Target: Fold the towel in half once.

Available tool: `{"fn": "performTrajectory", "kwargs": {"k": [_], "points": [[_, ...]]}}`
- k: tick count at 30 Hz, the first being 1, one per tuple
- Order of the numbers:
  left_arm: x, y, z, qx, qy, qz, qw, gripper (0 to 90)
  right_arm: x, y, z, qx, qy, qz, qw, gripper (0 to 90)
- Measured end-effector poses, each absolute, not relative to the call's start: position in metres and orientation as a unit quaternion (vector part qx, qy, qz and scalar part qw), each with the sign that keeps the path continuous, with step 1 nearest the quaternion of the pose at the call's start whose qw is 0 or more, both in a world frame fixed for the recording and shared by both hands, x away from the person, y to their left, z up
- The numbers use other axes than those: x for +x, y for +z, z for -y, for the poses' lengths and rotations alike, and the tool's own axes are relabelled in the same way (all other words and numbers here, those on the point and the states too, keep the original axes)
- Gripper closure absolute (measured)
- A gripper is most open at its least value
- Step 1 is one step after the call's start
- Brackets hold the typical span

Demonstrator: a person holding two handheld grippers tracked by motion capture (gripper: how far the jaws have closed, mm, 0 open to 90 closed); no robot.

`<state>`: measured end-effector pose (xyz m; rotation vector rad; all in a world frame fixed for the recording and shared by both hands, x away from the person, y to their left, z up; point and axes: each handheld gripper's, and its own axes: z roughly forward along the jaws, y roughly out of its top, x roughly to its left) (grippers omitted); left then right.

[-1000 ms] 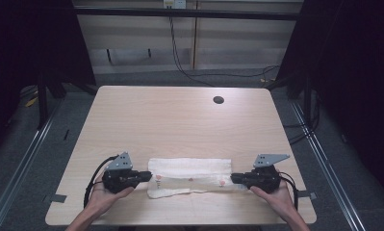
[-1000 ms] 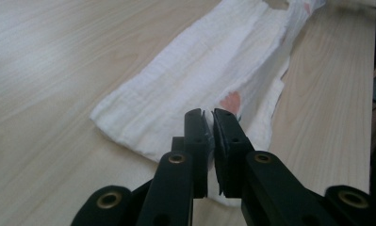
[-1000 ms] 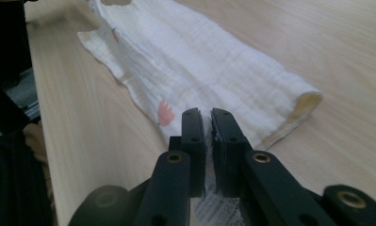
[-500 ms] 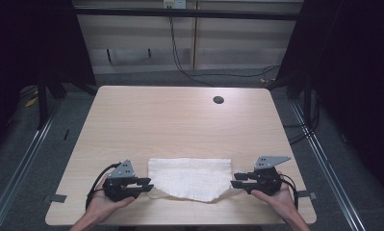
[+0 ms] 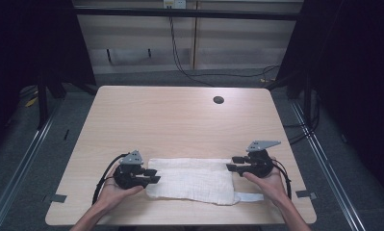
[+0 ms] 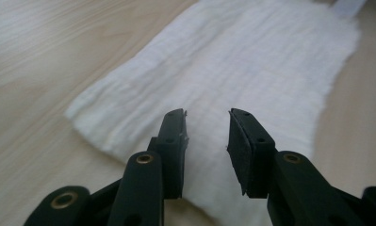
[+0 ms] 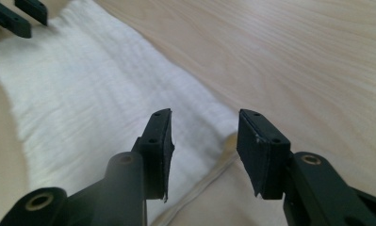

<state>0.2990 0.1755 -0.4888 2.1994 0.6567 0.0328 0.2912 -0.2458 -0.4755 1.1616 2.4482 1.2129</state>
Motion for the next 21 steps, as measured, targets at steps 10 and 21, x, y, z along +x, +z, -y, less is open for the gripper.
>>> {"fn": "performTrajectory", "kwargs": {"k": [10, 21], "points": [[0.303, -0.496, -0.164, 0.89, 0.031, -0.248, 0.383, 62.8, 0.32, -0.495, 0.242, 0.419, 0.375, -0.822, 0.092, 88.6], [0.313, -0.496, -0.127, 0.889, -0.016, -0.24, 0.389, 56.5, 0.331, -0.492, 0.272, 0.471, 0.378, -0.791, 0.102, 76.3]]}}
